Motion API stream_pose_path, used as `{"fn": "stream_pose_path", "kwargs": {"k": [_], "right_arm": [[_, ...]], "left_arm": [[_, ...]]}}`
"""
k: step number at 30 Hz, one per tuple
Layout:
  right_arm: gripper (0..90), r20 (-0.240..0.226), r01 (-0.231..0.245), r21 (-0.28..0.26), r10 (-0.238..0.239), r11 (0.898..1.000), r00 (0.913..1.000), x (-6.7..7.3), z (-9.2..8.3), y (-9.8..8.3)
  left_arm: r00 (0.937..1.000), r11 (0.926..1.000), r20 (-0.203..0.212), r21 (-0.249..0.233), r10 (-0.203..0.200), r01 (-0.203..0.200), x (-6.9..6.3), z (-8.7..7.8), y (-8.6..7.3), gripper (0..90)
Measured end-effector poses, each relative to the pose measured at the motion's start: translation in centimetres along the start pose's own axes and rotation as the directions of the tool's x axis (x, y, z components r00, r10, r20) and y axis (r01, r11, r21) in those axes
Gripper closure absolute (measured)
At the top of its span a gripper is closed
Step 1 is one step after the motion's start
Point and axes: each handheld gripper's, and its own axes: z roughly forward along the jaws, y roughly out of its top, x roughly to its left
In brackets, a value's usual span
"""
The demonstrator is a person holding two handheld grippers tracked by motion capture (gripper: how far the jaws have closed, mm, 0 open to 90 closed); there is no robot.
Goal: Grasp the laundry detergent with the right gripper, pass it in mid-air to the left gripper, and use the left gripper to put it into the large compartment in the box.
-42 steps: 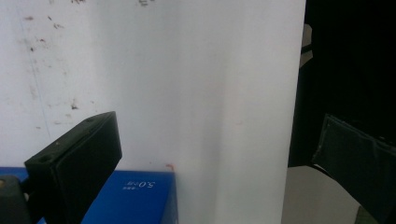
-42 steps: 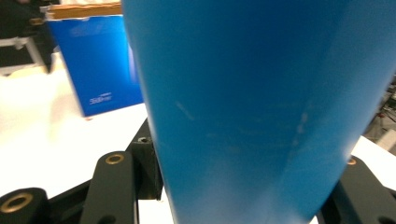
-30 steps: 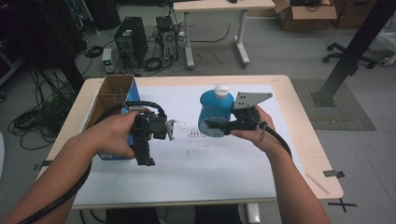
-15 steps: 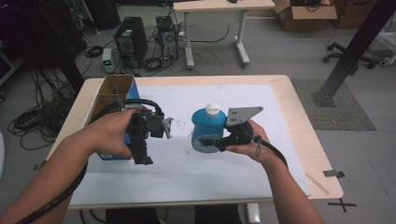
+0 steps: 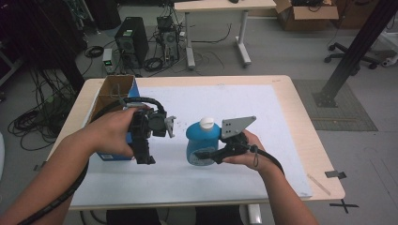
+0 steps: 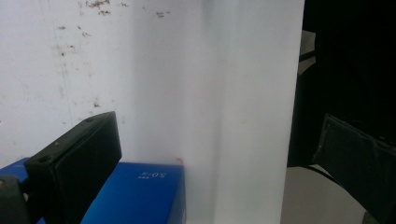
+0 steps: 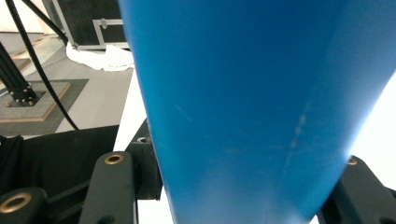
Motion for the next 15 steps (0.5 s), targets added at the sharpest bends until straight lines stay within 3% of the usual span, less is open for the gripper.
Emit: {"fn": "stream_pose_path", "kwargs": {"k": [15], "right_arm": [[44.3,-0.045,0.005,0.014,-0.005,1.000,0.9990,0.9,3.4,-0.9]], "left_arm": [[0.9999,0.9999,0.007,-0.008,0.009,-0.009,-0.2,-0.3,0.9,0.2]]}}
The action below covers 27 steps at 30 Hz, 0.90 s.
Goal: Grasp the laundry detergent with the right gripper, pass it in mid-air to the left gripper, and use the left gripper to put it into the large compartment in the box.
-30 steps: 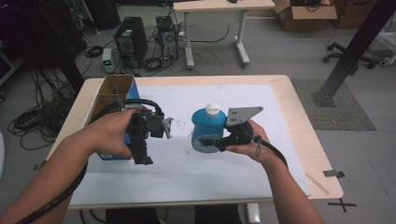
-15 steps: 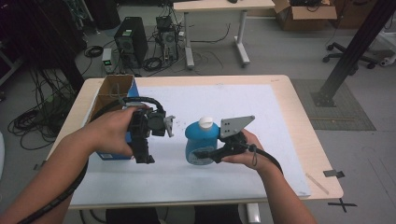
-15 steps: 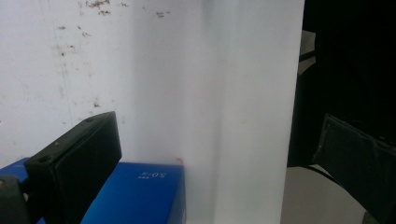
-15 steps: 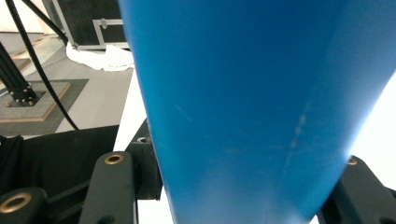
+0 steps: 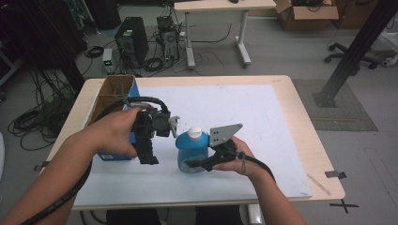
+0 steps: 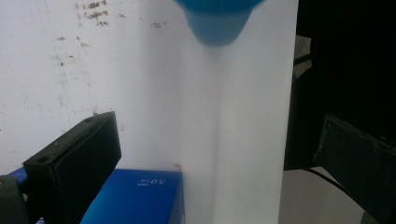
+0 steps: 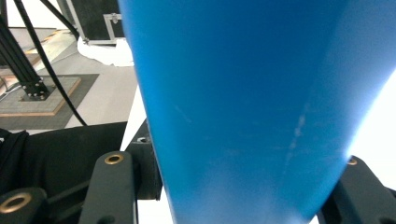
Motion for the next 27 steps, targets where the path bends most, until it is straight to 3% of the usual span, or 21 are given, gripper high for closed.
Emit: {"fn": "stream_pose_path", "kwargs": {"k": [14,27], "right_arm": [[44.3,-0.033,0.015,0.013,-0.015,1.000,0.9993,0.7,3.6,0.2],[44.3,-0.040,0.028,0.026,-0.027,0.999,0.9988,0.8,4.9,0.7]], "left_arm": [[1.0000,1.0000,0.005,0.004,0.007,-0.007,-0.2,0.0,0.5,0.2],[0.9999,0.9999,0.004,0.002,0.016,-0.016,-0.4,0.2,1.0,0.2]]}}
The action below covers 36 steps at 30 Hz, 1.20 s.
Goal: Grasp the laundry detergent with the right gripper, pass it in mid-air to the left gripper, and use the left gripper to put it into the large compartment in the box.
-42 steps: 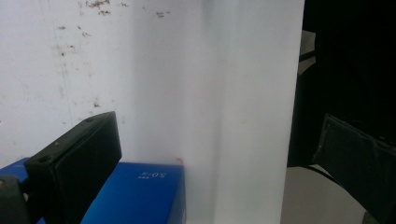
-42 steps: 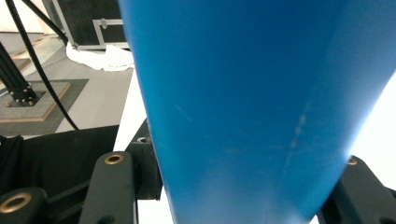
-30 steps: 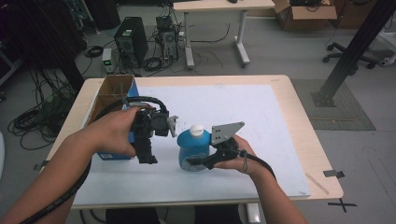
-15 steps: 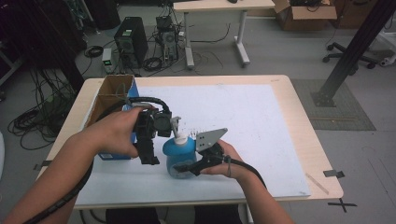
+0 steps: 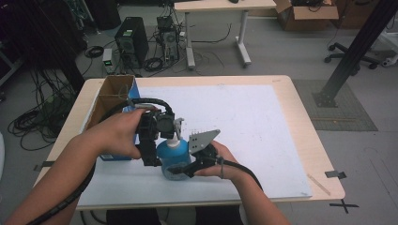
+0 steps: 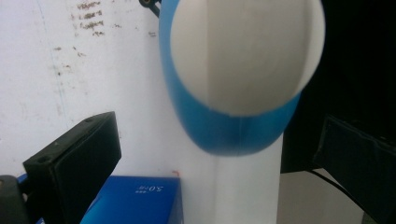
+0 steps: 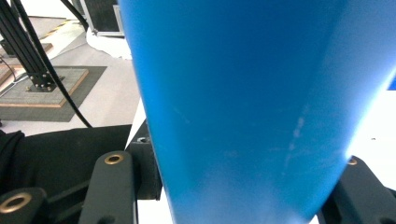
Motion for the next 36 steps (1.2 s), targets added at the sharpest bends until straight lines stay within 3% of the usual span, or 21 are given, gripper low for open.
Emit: {"fn": "stream_pose_path", "kwargs": {"k": [18,36], "right_arm": [[44.3,0.010,0.013,0.000,-0.013,1.000,0.9999,0.1,1.0,0.6],[44.3,0.019,0.017,0.002,-0.017,1.000,0.9997,0.3,1.0,0.8]], "left_arm": [[0.9999,0.9998,0.004,0.016,-0.013,0.013,-0.2,0.6,0.8,0.5],[0.9999,0.9999,0.004,0.004,-0.017,0.017,-0.3,0.8,1.7,4.9]]}}
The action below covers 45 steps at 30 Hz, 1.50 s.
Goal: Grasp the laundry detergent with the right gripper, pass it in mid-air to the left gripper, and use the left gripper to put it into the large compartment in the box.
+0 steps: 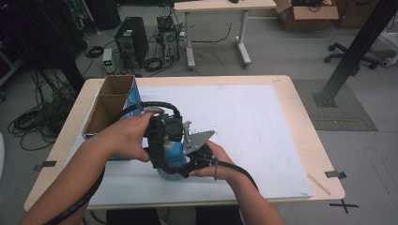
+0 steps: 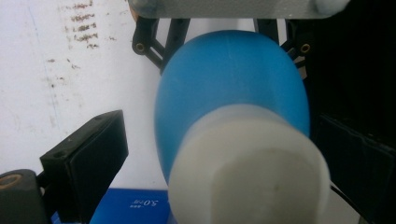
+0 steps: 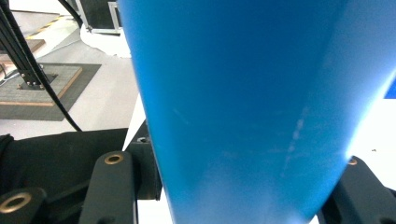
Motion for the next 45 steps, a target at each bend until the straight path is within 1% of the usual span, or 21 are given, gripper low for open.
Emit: {"fn": "stream_pose_path", "kwargs": {"k": [3,9,11,14,16,29,34,38,40,41,44,45], "right_arm": [[44.3,-0.001,0.006,-0.001,-0.006,1.000,1.0000,0.01,0.04,0.05],[44.3,-0.003,0.006,-0.002,-0.006,1.000,1.0000,0.05,0.12,0.19],[44.3,-0.004,0.002,-0.002,-0.002,1.000,1.0000,0.06,0.11,0.22],[44.3,-0.002,0.002,-0.003,-0.002,1.000,1.0000,0.03,0.08,0.27],[44.3,-0.003,0.002,-0.003,-0.002,1.000,1.0000,0.04,0.08,0.27],[44.4,0.003,0.005,-0.002,-0.005,1.000,1.0000,0.09,-0.01,0.22],[44.4,0.004,0.004,0.000,-0.004,1.000,1.0000,0.09,-0.05,0.24],[44.4,0.002,0.008,-0.002,-0.008,1.000,1.0000,0.13,0.01,0.34],[44.4,0.006,0.014,-0.005,-0.014,1.000,0.9999,0.19,0.04,0.39],[44.4,0.001,0.006,-0.009,-0.006,1.000,1.0000,0.25,0.05,0.43],[44.4,0.003,0.012,-0.009,-0.012,1.000,0.9999,0.25,0.07,0.45],[44.3,0.002,0.007,-0.009,-0.007,1.000,1.0000,0.27,0.06,0.45]], "left_arm": [[1.0000,1.0000,-0.007,0.008,-0.001,0.001,-0.03,0.00,0.07,5.5],[1.0000,1.0000,-0.009,0.009,0.004,-0.004,-0.12,0.02,0.05,7.9],[0.9999,0.9999,-0.016,0.012,0.003,-0.003,-0.16,0.04,0.02,8.5],[0.9998,0.9999,-0.020,0.014,0.003,-0.003,-0.20,-0.03,0.06,10.9],[0.9999,0.9998,-0.014,0.020,-0.003,0.003,-0.21,-0.03,0.08,12.2],[0.9995,0.9998,-0.029,0.017,0.011,-0.011,-0.35,0.02,0.36,18.5],[0.9993,0.9998,-0.036,0.021,0.008,-0.007,-0.39,0.01,0.36,20.2],[0.9996,0.9999,-0.026,0.016,0.006,-0.005,-0.42,-0.01,0.38,22.2],[0.9996,0.9997,-0.027,0.024,0.006,-0.005,-0.43,0.04,0.38,23.7],[0.9996,0.9997,-0.026,0.022,0.006,-0.006,-0.45,0.05,0.37,23.9],[0.9996,0.9997,-0.027,0.024,0.004,-0.004,-0.47,0.04,0.32,24.8],[0.9996,0.9997,-0.026,0.025,0.006,-0.005,-0.48,0.02,0.32,25.8]]}}
